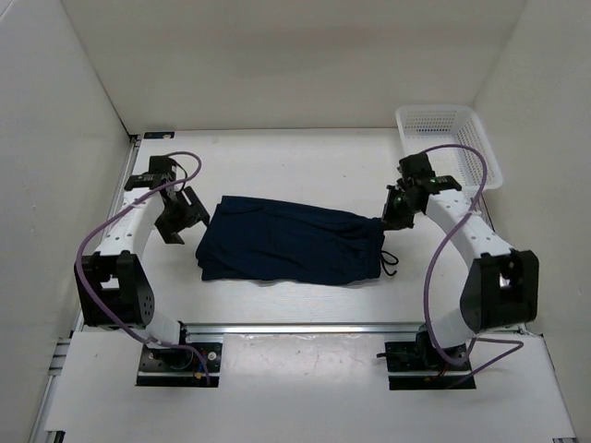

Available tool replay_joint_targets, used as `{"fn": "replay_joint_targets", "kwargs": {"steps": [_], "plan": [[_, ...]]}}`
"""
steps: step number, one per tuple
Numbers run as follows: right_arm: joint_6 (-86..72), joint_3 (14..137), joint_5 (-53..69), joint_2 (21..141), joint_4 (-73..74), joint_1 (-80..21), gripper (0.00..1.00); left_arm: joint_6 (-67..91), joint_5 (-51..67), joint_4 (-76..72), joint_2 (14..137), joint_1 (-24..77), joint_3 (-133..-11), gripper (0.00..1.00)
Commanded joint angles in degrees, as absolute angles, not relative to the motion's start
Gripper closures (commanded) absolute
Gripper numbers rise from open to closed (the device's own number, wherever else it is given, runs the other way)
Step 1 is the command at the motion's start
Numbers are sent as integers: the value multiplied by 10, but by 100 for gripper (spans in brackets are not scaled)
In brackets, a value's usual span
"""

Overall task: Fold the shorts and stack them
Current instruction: Fold the shorts

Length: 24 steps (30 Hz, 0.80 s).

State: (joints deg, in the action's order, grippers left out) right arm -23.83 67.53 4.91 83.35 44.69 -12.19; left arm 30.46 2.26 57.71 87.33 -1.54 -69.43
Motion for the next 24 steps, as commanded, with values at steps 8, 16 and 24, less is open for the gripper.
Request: {"fn": "replay_joint_targets", "kwargs": {"steps": [8, 16, 24], "plan": [[-267, 659, -29, 993, 365, -123, 99, 292, 4, 565, 874, -3, -680, 13], [-272, 648, -73, 1029, 356, -136, 99, 273, -2, 560, 918, 10, -699, 11], [-262, 692, -59, 941, 403, -136, 67, 268, -15, 555, 989, 25, -725, 0]]}}
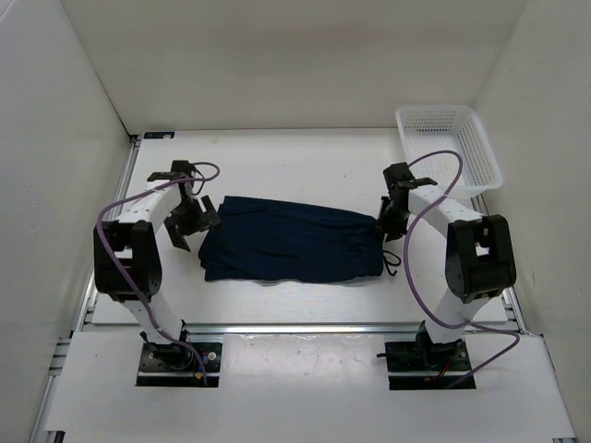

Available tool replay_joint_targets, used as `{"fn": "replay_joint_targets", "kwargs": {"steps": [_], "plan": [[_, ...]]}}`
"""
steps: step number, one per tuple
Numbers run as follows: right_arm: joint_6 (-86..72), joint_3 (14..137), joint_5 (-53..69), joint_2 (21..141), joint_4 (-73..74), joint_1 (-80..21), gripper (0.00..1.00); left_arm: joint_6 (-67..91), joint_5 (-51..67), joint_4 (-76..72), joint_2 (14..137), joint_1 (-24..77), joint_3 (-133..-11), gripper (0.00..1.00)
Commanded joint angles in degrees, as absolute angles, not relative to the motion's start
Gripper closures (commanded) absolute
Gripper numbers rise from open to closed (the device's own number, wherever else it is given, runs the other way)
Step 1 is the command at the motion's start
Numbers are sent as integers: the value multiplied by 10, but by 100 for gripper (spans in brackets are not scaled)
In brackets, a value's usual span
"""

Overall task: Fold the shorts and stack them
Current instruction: Fold the shorts

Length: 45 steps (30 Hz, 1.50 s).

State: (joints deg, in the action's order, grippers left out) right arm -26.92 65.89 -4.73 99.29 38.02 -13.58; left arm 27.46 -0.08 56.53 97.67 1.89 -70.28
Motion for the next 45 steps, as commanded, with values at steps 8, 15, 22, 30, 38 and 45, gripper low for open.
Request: {"fn": "replay_joint_targets", "kwargs": {"steps": [8, 15, 22, 30, 38, 45], "plan": [[-257, 741, -108, 842, 461, -136, 17, 274, -40, 537, 1076, 25, -757, 0], [-251, 741, -126, 790, 492, -136, 11, 280, 36, 525, 1100, 69, -713, 3], [-257, 741, -126, 769, 497, -136, 11, 305, 88, 482, 1078, 81, -649, 29], [-251, 729, -131, 744, 510, -136, 11, 317, 67, 501, 1051, 74, -689, 90], [-240, 707, -137, 714, 515, -136, 11, 310, -69, 613, 1005, 28, -857, 90], [-240, 688, -137, 703, 515, -136, 11, 284, -95, 668, 1017, 25, -994, 90]]}}
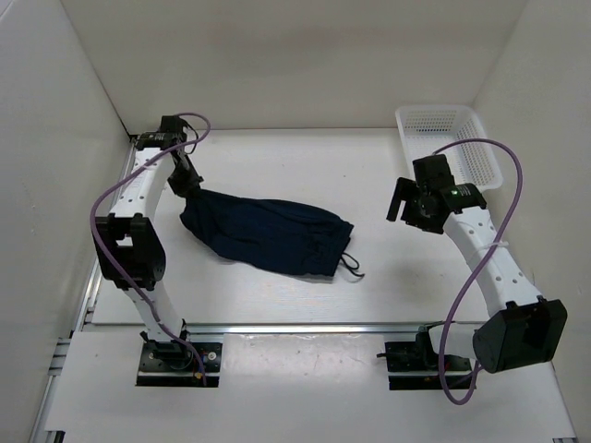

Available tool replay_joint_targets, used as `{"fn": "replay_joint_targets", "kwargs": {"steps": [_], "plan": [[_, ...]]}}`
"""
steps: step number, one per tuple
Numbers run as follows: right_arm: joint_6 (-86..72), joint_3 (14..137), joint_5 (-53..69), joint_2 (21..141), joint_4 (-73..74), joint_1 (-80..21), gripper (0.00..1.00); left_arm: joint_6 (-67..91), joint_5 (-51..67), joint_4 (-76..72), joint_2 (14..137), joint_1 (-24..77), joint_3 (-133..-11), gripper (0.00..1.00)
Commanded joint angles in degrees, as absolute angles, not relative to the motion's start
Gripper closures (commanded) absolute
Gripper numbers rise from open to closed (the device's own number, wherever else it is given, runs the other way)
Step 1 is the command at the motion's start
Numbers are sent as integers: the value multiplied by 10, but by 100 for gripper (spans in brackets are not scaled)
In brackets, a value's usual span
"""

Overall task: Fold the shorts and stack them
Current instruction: Fold the shorts

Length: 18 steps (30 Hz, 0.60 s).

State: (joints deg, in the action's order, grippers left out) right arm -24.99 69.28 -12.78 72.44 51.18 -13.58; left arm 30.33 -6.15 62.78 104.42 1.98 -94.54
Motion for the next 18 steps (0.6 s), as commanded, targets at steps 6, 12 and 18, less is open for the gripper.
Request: {"fn": "replay_joint_targets", "kwargs": {"steps": [6, 12, 18], "plan": [[-240, 683, -126, 698, 515, -136, 11, 258, -84, 700, 1033, 89, -1092, 90], [-240, 672, -126, 693, 515, -131, 11, 258, -84, 750, 1071, 242, -1212, 90], [-245, 662, -126, 687, 515, -126, 11, 312, -33, 771, 1167, 444, -1248, 89]]}}
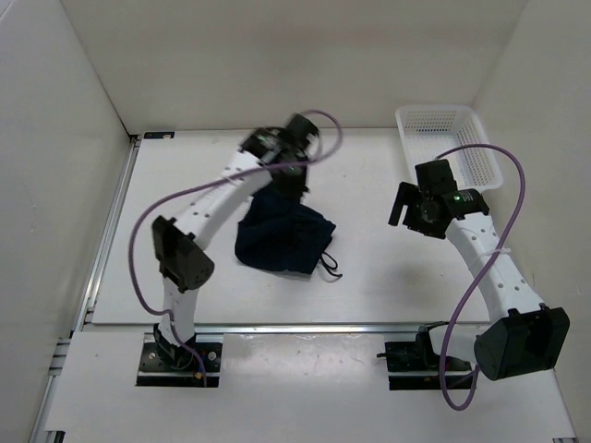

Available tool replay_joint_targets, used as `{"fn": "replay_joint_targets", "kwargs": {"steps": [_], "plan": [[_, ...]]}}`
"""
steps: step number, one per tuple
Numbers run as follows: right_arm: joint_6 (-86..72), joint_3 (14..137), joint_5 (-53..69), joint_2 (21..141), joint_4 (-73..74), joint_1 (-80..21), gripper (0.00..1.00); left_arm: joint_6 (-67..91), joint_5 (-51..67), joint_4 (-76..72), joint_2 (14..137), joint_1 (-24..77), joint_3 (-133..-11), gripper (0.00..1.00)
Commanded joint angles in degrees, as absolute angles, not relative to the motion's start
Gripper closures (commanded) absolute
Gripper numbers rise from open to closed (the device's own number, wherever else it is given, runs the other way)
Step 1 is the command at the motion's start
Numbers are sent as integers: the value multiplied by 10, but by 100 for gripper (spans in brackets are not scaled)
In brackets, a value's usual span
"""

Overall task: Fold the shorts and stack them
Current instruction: Fold the shorts

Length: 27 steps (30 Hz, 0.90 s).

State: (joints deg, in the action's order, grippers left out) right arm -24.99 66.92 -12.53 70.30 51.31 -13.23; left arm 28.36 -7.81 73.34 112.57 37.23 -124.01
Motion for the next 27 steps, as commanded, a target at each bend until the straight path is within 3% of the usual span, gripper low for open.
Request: {"fn": "replay_joint_targets", "kwargs": {"steps": [1, 2, 4, 5, 6, 10, 12, 13, 14, 17, 19, 21, 25, 26, 27], "plan": [[-245, 662, -126, 687, 515, -126, 11, 318, -13, 771, 1178, 481, -1233, 79], [-245, 656, -126, 682, 515, -126, 11, 327, 6, 771, 1186, 494, -1224, 57], [-245, 650, -126, 682, 515, -120, 10, 345, -3, 771, 1186, 508, -1188, 29], [-245, 650, -131, 677, 515, -120, 9, 345, -10, 771, 1173, 508, -1179, 19], [-245, 650, -131, 677, 515, -120, 9, 351, -15, 771, 1150, 502, -1173, 16], [-245, 650, -123, 682, 515, -120, 9, 351, -20, 771, 1086, 441, -1154, 15], [-245, 650, -110, 682, 508, -120, 9, 351, -29, 765, 1063, 420, -1129, 21], [-250, 643, -100, 682, 508, -120, 13, 345, -35, 751, 1044, 411, -1117, 26], [-250, 643, -89, 682, 501, -120, 14, 345, -35, 744, 1037, 391, -1088, 41], [-250, 638, -28, 695, 469, -134, 18, 335, -10, 702, 1013, 354, -1015, 61], [-250, 650, 8, 723, 464, -170, 18, 335, 23, 673, 996, 335, -977, 66], [-250, 681, 16, 767, 458, -218, 18, 335, 60, 631, 989, 304, -924, 66], [-250, 729, 49, 844, 441, -272, 18, 329, 126, 585, 996, 282, -868, 37], [-250, 735, 58, 872, 425, -279, 18, 329, 136, 575, 1011, 282, -861, 26], [-250, 735, 68, 886, 418, -286, 18, 329, 142, 566, 1018, 282, -854, 22]]}}
